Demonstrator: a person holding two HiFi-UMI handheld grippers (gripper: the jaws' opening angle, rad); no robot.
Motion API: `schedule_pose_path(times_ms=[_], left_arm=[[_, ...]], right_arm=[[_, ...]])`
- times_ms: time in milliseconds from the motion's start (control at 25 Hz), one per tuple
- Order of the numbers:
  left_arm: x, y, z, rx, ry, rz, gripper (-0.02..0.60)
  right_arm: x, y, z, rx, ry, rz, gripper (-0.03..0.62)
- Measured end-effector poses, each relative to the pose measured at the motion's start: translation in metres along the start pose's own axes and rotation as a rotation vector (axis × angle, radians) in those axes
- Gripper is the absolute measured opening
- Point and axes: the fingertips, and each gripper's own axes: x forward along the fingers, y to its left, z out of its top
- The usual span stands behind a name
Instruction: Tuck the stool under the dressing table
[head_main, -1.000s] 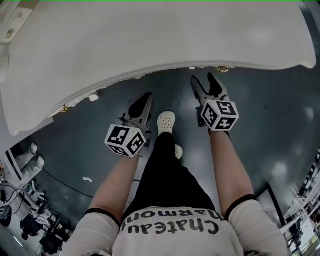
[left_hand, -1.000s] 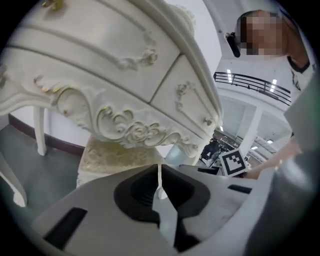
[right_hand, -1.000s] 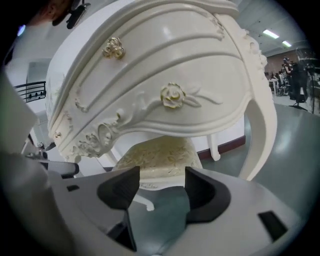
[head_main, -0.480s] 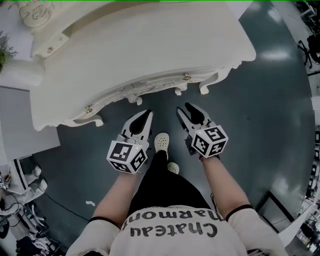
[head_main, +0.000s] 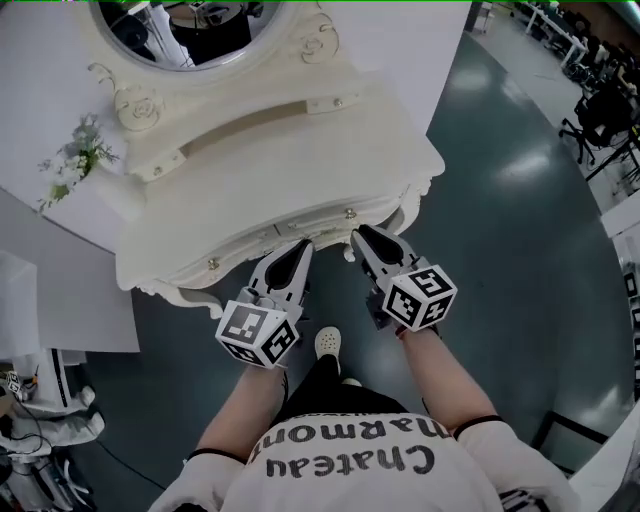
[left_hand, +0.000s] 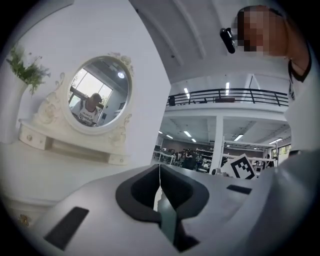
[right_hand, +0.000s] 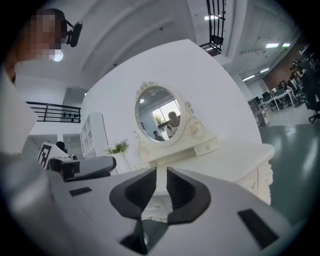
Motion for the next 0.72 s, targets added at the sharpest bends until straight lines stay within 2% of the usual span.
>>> schedule_pose_path(times_ms=[240, 360, 440, 560, 720], left_arm=[[-0.03, -0.057, 0.075, 0.072, -0.102, -0.061, 0.026], [-0.048, -0.085, 0.102, 0.104, -0.106, -0.112, 0.026], [-0.063, -0.1, 0.112, 0.124, -0.092, -0.143, 0.026], [-0.085, -0.107, 0.122, 0.15, -0.083, -0.149, 0.026], [-0.107, -0.106, 0.131, 0.14, -0.082, -0.156, 0.026]], right_arm=[[-0.043, 0.057, 0.082, -0.1, -0.113, 0.022, 0.052], [-0.07, 0.081, 0.11, -0.123, -0.136, 0.009, 0.052], [-0.085, 0.094, 0.122, -0.141, -0.14, -0.003, 0.052], [-0.102, 0.11, 0.131, -0.156, -0.136, -0.008, 0.052], [-0.118, 0.133, 0.135, -0.195, -0.137, -0.022, 0.052]])
